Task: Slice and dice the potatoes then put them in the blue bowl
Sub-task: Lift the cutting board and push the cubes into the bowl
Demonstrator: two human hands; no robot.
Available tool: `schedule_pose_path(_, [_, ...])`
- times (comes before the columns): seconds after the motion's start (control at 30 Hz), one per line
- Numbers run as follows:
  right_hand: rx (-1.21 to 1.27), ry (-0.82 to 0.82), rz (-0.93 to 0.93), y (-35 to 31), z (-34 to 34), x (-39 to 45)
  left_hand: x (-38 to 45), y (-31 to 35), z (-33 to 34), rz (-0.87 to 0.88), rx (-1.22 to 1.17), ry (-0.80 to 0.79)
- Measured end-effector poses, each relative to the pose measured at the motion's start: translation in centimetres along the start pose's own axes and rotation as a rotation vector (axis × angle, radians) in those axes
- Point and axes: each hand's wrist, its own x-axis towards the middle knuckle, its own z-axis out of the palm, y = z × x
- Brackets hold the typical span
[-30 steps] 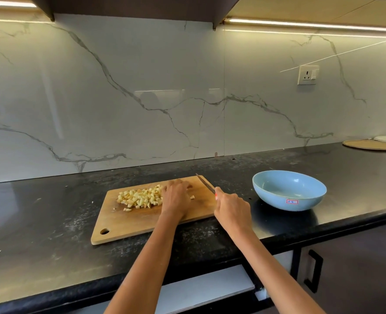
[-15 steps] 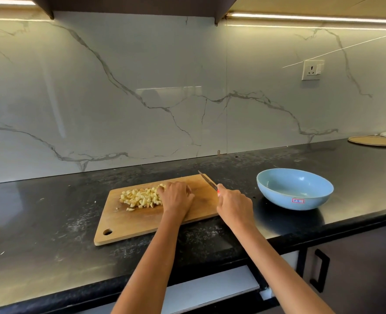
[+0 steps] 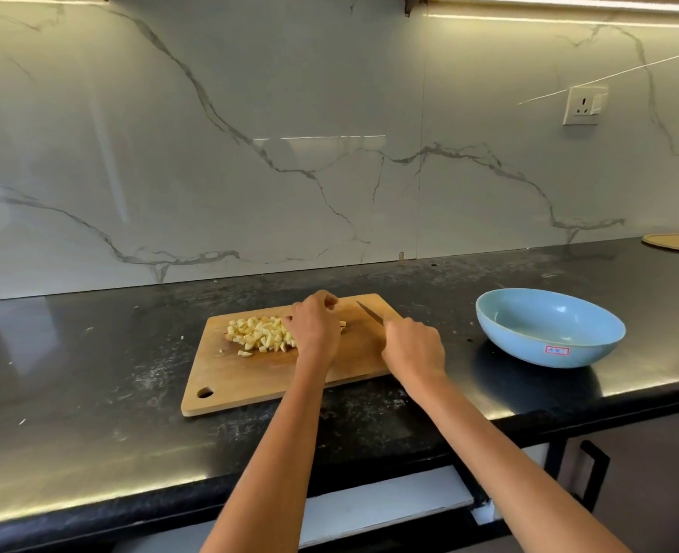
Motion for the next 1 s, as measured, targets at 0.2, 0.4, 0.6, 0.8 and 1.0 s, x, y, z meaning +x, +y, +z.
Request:
schedule_pose_path(0.2, [-0.01,-0.087,-0.088,-3.2,-0.1,1.0,3.3,-2.4,-2.6,-0.008,-0.182,0.09])
schedule_pose_path(0.4, [0.089,-0.085,-0.066,-3.4,1.2,5.3,7.6,-6.1,-3.5,-0.148,-0.075,0.053])
schedule_pose_path(0.6, [0.255,-0.103,-0.033,-2.2,2.3,6.2,6.9,-7.9,-3.9,-0.234,-0.052,0.016])
schedule_pose_path(0.8, [0.254,-0.202,0.185,1.2,0.5,5.4,5.1,-7.5,-6.8,-0.209,-0.095,0.114])
schedule_pose_path(1.0, [0.201,-0.377,0.388,4.0,-1.2,4.7,3.2,-9.3,-9.5,-0.523,-0.015,0.062])
